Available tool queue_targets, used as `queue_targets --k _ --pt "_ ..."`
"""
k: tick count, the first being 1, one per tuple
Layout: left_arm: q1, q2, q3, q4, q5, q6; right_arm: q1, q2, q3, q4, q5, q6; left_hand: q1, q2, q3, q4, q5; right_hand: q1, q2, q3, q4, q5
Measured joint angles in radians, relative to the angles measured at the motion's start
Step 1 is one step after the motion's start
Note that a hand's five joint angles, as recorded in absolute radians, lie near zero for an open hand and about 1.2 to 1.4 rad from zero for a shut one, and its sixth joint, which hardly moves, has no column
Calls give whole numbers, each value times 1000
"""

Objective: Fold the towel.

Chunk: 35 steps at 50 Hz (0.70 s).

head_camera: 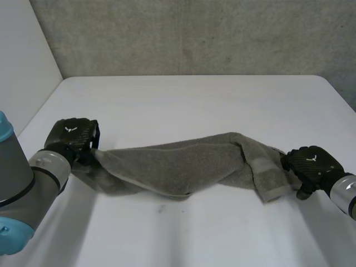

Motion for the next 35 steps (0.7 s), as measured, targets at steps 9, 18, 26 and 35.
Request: queue_targets --k 9,18,26,35 --pt "0 -8 -2 2 0 0 4 45 -33 -61 10 33 0 0 0 0 3 460 459 451 456 457" --pt "0 -6 -2 -2 1 0 1 6 -79 -54 16 113 0 0 0 0 3 645 657 675 685 672" --pt "-1 88 3 -78 4 13 -7 -254 -199 221 24 123 0 0 0 0 3 645 657 675 685 672" --pt "62 265 42 -325 83 40 -12 -366 -448 664 36 31 0 0 0 0 3 645 657 675 685 672"
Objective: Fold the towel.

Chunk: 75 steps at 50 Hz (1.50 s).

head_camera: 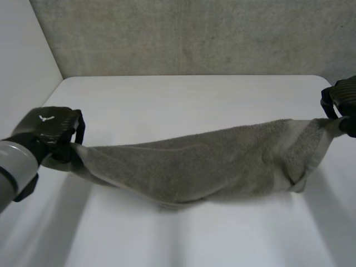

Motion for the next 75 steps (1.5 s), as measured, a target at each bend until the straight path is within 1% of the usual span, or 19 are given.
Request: queue_targets --k 3,7,10,14,18,21,25,26,27,28,30,33,35,40,46,52,60,65,75 --pt "47 31 15 -40 51 13 2 16 -67 91 10 -46 0 0 0 0 0 0 0 0 0 0" --pt "99 33 33 -49 97 18 13 78 -117 124 29 -69 0 0 0 0 0 0 0 0 0 0" --pt "130 0 51 -40 128 16 38 162 -153 126 58 -77 0 0 0 0 0 0 0 0 0 0" --pt "139 -109 89 -1 143 11 105 305 -214 113 126 -83 0 0 0 0 0 0 0 0 0 0" --pt "117 -238 162 41 142 4 180 434 -305 71 194 -81 0 0 0 0 0 0 0 0 0 0" --pt "83 -340 271 74 134 -12 232 514 -408 -10 230 -69 0 0 0 0 0 -1 0 0 0 0" --pt "50 -398 439 124 98 -68 264 540 -539 -165 246 -7 0 0 0 0 0 -1 0 0 0 0" --pt "42 -405 498 144 80 -96 270 536 -583 -231 251 36 0 0 0 0 0 -1 0 0 0 0" --pt "42 -405 498 144 80 -96 270 536 -583 -231 251 36 0 0 0 0 0 -1 0 0 0 0" --pt "34 -408 577 173 49 -142 275 521 -635 -319 256 103 0 0 0 0 0 -1 1 0 0 0" --pt "28 -400 660 207 9 -201 276 494 -680 -404 262 186 0 0 0 0 0 -1 9 0 0 7" --pt "25 -377 735 238 -36 -274 274 456 -710 -457 266 272 0 0 0 0 0 -1 9 0 0 10" --pt "25 -361 754 242 -55 -307 274 437 -712 -450 267 304 0 0 0 0 0 -1 9 0 0 14" --pt "27 -330 712 219 -68 -339 276 409 -671 -346 263 303 0 0 0 0 0 -1 9 0 0 14" --pt "30 -293 556 190 -60 -335 274 391 -549 -233 248 224 0 0 0 0 0 -1 9 0 0 14" --pt "38 -235 428 189 -47 -330 268 345 -457 -218 244 198 0 0 0 0 0 -1 9 0 0 14" --pt "66 -161 370 195 -5 -330 266 302 -459 -224 245 206 0 0 0 0 0 -1 9 0 0 15" --pt "87 -165 363 198 7 -332 271 365 -486 -226 244 202 0 0 0 0 0 -1 9 0 0 15" --pt "78 -303 279 235 6 -327 273 601 -485 -251 245 139 0 0 0 0 1 -1 9 0 0 15"
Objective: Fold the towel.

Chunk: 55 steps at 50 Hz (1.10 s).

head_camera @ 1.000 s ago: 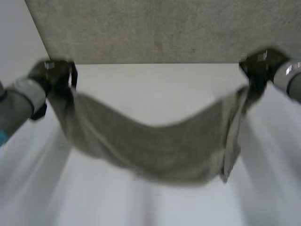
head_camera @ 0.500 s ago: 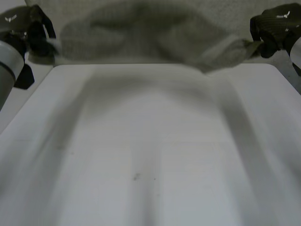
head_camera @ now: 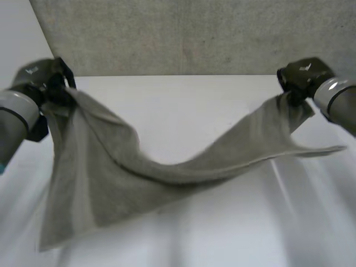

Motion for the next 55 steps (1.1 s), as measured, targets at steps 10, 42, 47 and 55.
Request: queue_targets --k 10,42,47,55 --pt "-31 -141 -40 57 -2 13 -3 114 4 -131 8 -22 0 0 0 0 1 -465 -476 -471 -474 -498" --pt "-34 -133 -72 80 -8 14 13 -253 689 -148 -78 -5 0 0 0 0 3 -775 -794 -801 -812 -807" --pt "-33 -127 -78 82 -8 14 38 -255 802 -159 -96 -3 0 0 0 0 3 -746 -773 -779 -791 -787" --pt "-31 -117 -90 83 -8 13 53 -253 907 -232 -123 -4 0 0 0 0 3 -796 -797 -820 -833 -852"
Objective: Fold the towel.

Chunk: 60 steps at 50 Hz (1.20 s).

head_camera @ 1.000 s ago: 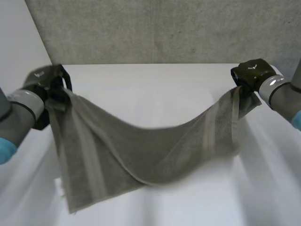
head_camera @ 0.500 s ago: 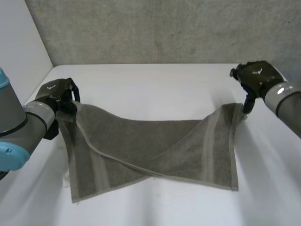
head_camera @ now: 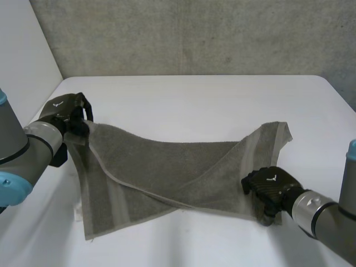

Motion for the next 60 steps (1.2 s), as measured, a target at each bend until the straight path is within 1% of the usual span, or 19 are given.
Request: queue_targets --k 6,8,14,19,21,24,26,29,41,47,54,57,59,60 --pt "0 9 -4 0 1 0 -5 -2 83 -114 -25 -6 0 0 0 0 0 -41 -48 -50 -48 -56" --pt "0 10 -4 0 1 0 -6 -2 99 -134 -28 -9 0 0 0 0 0 -55 -87 -80 -81 -91" --pt "1 11 -5 0 1 0 -7 -2 129 -178 -31 -15 0 0 0 0 0 -59 -92 -84 -87 -91" --pt "2 11 -5 0 1 -1 -8 -1 140 -212 -31 -17 0 0 0 0 0 -29 -37 -17 -13 0" --pt "3 11 -7 0 1 -1 -8 -1 143 -228 -31 -18 0 0 0 0 0 50 40 55 56 45" --pt "3 12 -10 1 2 -1 -8 -1 143 -242 -31 -18 0 0 0 0 0 110 87 104 105 66" --pt "4 13 -12 1 2 -1 -8 -1 138 -255 -31 -18 0 0 0 0 0 156 123 148 149 131" --pt "4 14 -14 2 2 -1 -9 1 130 -263 -31 -19 0 0 0 0 0 170 124 163 164 172" --pt "6 15 -14 3 3 -1 -9 21 81 -267 -32 -18 0 0 0 0 0 181 126 176 178 186" --pt "6 15 -15 5 3 0 -9 49 50 -267 -32 -19 0 0 0 0 0 285 268 276 279 280" --pt "6 15 -18 14 3 0 -10 67 19 -264 -30 -18 0 0 0 0 0 454 424 440 444 449" --pt "6 15 -20 15 3 0 -10 60 21 -259 -29 -15 0 0 0 0 0 445 417 432 436 444" --pt "6 15 -21 16 3 0 -9 52 26 -253 -28 -14 0 0 0 0 0 362 338 354 362 373" --pt "7 16 -22 16 3 0 -8 43 32 -244 -26 -13 0 0 0 0 0 250 230 244 248 268"
